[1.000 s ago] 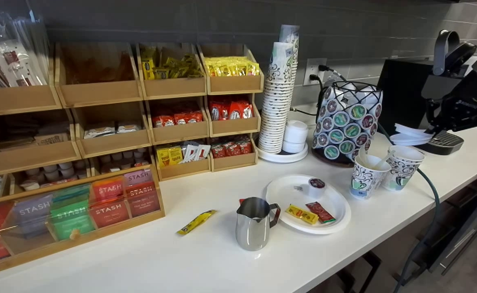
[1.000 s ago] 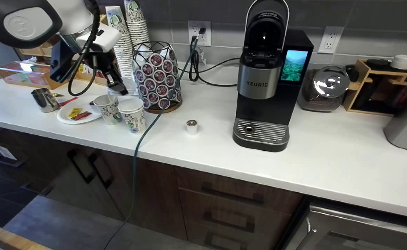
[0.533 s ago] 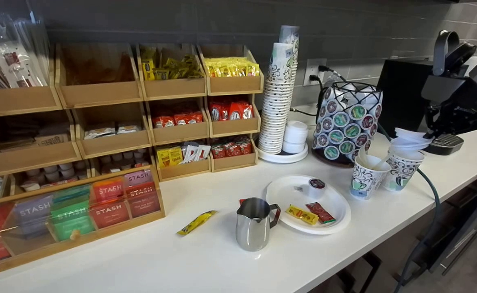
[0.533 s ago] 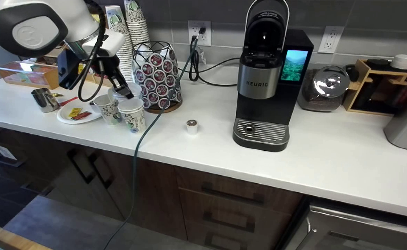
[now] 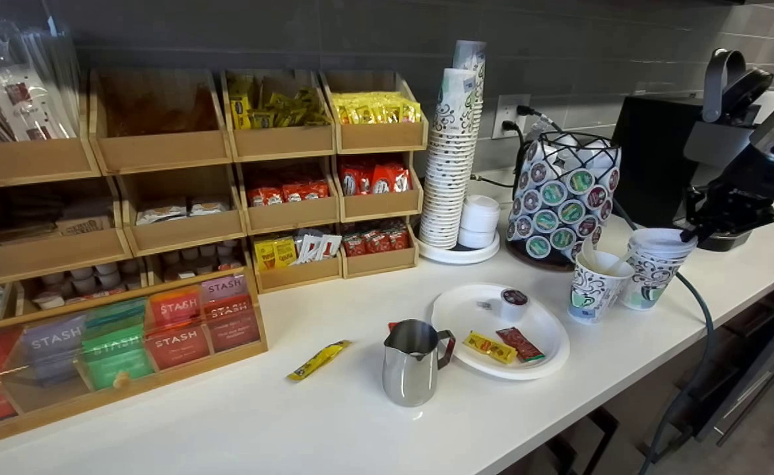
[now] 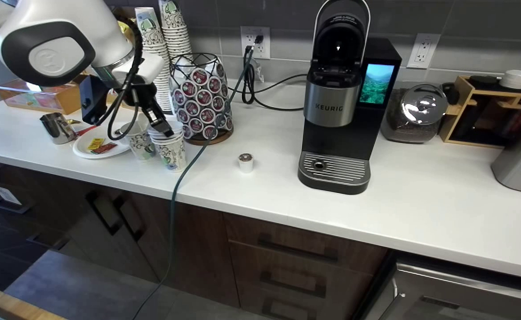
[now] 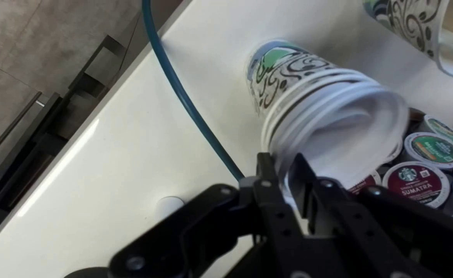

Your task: Put the paper lids on the far right coffee cup

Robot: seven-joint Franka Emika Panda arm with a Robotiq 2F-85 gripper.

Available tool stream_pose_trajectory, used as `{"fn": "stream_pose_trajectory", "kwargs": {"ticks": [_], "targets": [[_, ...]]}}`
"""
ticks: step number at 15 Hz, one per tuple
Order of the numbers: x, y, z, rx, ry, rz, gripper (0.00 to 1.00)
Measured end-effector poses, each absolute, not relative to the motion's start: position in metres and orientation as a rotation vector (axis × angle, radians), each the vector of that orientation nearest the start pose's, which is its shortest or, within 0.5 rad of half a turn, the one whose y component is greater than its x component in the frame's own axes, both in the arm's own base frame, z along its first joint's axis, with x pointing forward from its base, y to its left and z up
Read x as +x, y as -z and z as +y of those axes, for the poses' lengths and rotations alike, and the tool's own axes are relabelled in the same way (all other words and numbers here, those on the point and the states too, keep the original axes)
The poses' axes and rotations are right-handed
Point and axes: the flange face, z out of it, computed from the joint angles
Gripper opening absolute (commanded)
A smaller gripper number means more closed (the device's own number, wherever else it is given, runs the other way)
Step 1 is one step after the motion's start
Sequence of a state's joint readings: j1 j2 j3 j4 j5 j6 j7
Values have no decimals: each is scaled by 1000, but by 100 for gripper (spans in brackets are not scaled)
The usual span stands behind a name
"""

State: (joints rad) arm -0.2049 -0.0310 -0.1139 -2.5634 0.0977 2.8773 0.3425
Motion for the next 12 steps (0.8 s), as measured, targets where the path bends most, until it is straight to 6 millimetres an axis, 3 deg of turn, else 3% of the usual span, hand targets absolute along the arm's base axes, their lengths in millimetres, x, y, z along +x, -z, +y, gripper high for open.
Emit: {"fn": "stream_pose_trajectory", "kwargs": {"ticks": [4, 6, 7, 9, 12], "targets": [[453, -312, -152, -2850, 484, 1091, 78], [456, -320, -154, -2836, 487, 1096, 93], [457, -330, -157, -2809, 496, 1103, 100], [455, -362, -167, -2748, 516, 1088, 100], [431, -419, -189, -2691, 520, 919, 100]]}}
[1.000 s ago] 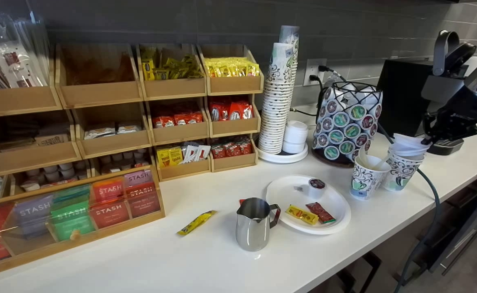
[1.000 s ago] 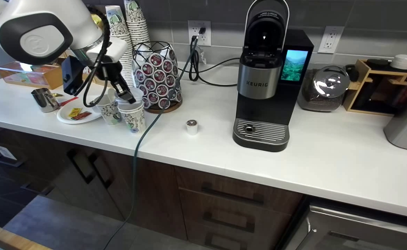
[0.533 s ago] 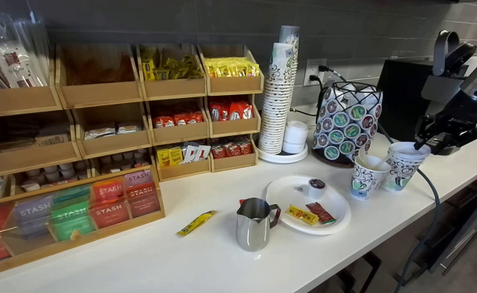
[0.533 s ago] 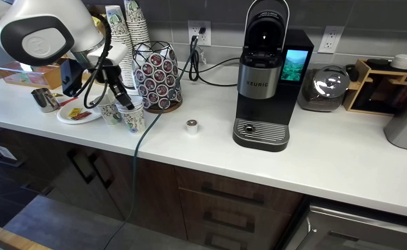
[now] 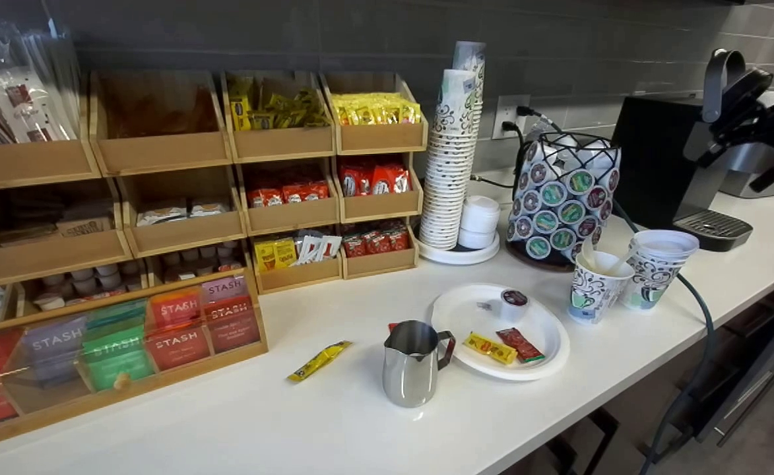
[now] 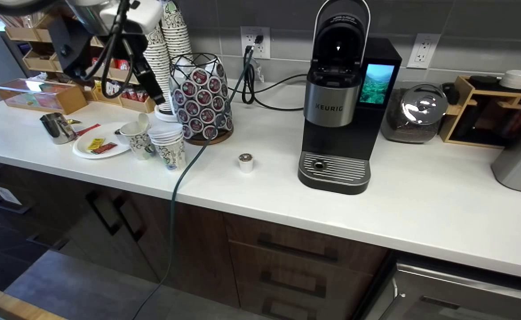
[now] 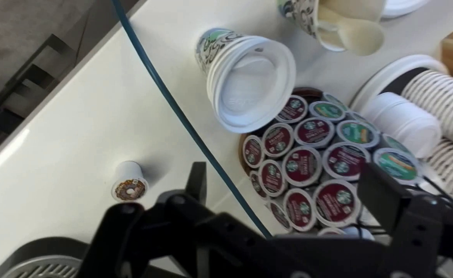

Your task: Put the paper lids on the far right coffee cup

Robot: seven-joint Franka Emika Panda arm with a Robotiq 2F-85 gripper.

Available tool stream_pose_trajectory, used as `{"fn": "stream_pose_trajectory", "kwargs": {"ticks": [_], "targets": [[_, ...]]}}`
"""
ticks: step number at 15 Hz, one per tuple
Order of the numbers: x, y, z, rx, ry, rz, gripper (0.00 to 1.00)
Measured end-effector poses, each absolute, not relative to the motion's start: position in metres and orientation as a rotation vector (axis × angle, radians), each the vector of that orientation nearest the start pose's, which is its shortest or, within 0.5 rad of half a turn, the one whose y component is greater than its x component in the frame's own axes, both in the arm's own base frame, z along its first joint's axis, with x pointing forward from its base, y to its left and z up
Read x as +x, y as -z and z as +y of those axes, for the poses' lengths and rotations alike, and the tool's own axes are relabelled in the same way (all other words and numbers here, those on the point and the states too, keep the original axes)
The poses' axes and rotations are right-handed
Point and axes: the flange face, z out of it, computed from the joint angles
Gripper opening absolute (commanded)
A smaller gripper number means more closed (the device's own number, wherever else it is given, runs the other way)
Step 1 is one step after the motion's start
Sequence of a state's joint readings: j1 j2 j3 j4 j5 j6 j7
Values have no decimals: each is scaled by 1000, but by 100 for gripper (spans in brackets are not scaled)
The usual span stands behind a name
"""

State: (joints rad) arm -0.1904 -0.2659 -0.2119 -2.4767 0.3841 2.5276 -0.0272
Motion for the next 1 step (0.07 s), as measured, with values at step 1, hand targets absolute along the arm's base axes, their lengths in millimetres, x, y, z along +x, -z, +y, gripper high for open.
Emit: {"fn": "stream_pose_trajectory", "kwargs": {"ticks": [1], "targets": [[419, -435, -197, -2663, 534, 860, 100]]}}
